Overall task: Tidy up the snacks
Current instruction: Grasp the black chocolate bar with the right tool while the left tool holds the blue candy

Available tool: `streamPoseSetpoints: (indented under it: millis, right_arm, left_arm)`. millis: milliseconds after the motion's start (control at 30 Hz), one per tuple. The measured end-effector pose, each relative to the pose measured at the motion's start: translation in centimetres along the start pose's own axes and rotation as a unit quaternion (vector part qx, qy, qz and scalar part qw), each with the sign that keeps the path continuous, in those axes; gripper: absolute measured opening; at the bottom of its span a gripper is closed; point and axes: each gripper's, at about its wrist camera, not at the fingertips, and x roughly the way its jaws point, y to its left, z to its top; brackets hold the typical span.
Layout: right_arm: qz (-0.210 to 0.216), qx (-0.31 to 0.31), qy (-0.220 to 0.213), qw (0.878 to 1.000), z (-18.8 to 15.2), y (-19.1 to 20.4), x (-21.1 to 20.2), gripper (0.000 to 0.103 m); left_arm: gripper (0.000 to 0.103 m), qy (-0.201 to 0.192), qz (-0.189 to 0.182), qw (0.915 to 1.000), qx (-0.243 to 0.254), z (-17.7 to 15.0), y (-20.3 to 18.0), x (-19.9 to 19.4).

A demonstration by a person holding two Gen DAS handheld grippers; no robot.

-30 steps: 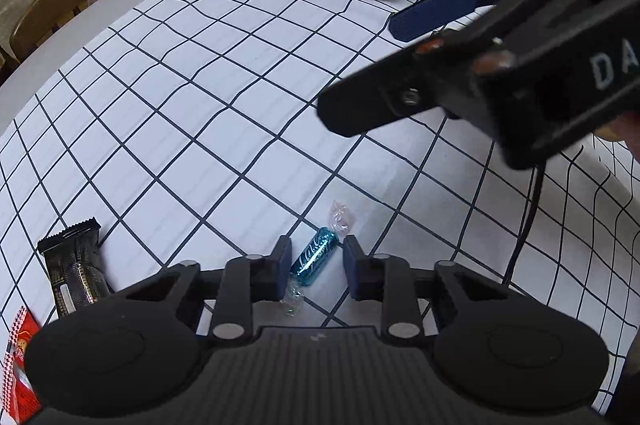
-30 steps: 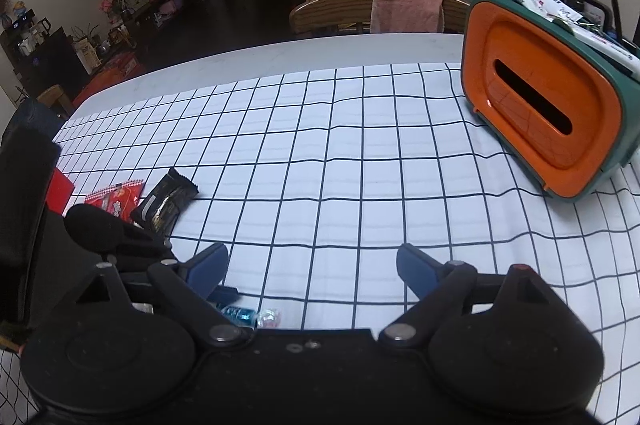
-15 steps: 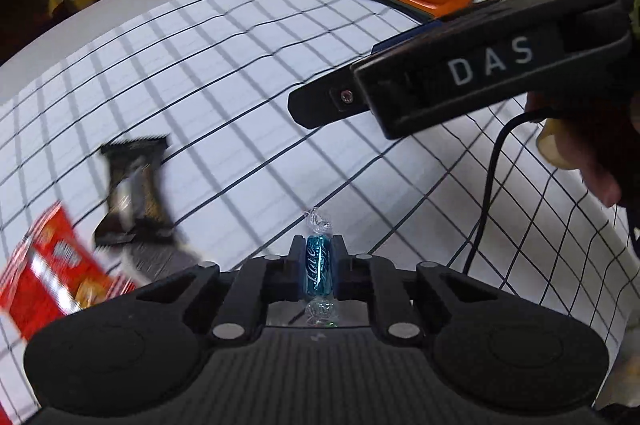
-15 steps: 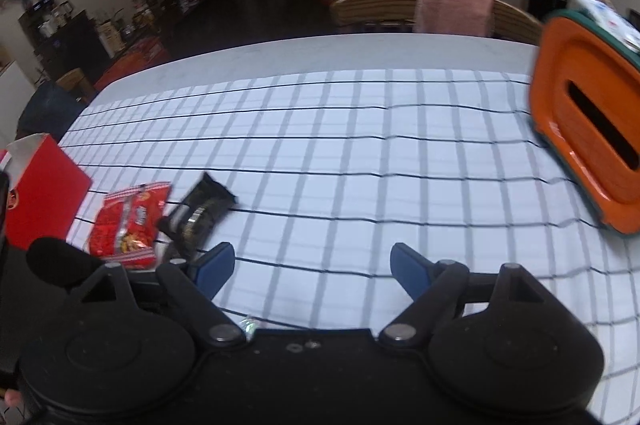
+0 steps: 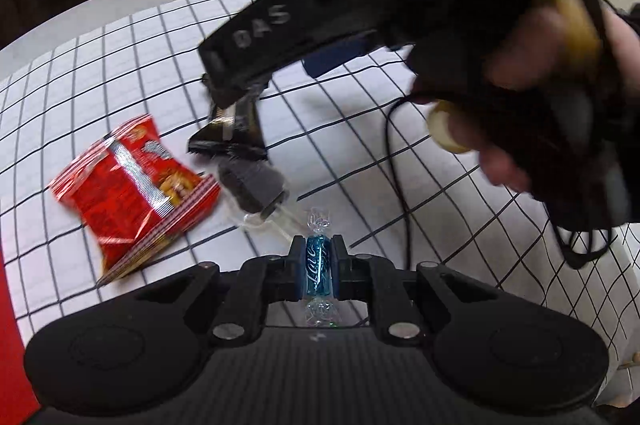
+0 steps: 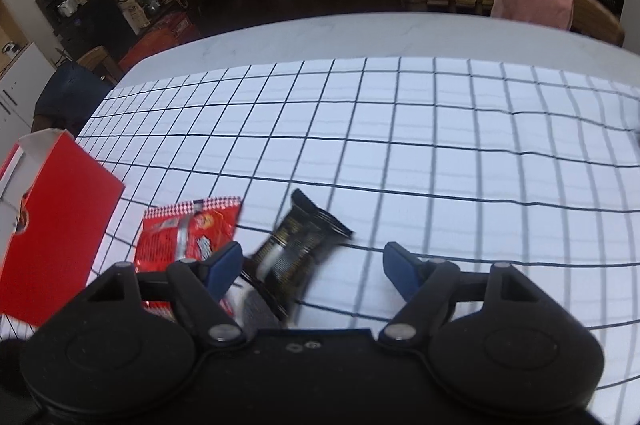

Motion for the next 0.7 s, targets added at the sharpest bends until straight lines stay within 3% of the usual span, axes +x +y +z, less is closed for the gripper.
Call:
streamPoseSetpoints:
  millis: [167, 267, 400, 533, 700]
  right_arm:
    - [-0.004, 0.01, 0.016, 1.0, 0.8, 1.3, 1.8, 0.071]
    - [-0.017, 0.011, 0.028, 0.999, 0.8, 2.0, 2.7, 0.061]
    - [-0.028, 0.008, 0.036, 0.999, 0.5, 2.5, 3.3, 0.036]
    - [-0.032, 0.001, 0.032, 0.999, 0.2, 2.7, 2.8, 0.028]
    - [-0.033, 0.001, 0.023, 0.999, -0.2, 3.2, 1.3, 0.027]
  left_arm:
    - [0.012, -0.006, 0.006, 0.9998, -0.018, -0.9, 1.0, -1.2]
    - [0.012, -0.008, 0.009, 0.9996, -0.027, -1.3, 1.5, -1.6]
    - [0.012, -0.011, 0.012, 0.9993, -0.035, -2.0, 2.0, -2.3]
    - [0.012, -0.014, 0.015, 0.9988, -0.043, -2.4, 2.6, -2.9]
    - [0.012, -0.021, 0.016, 0.9985, -0.048, -2.6, 3.2, -4.0]
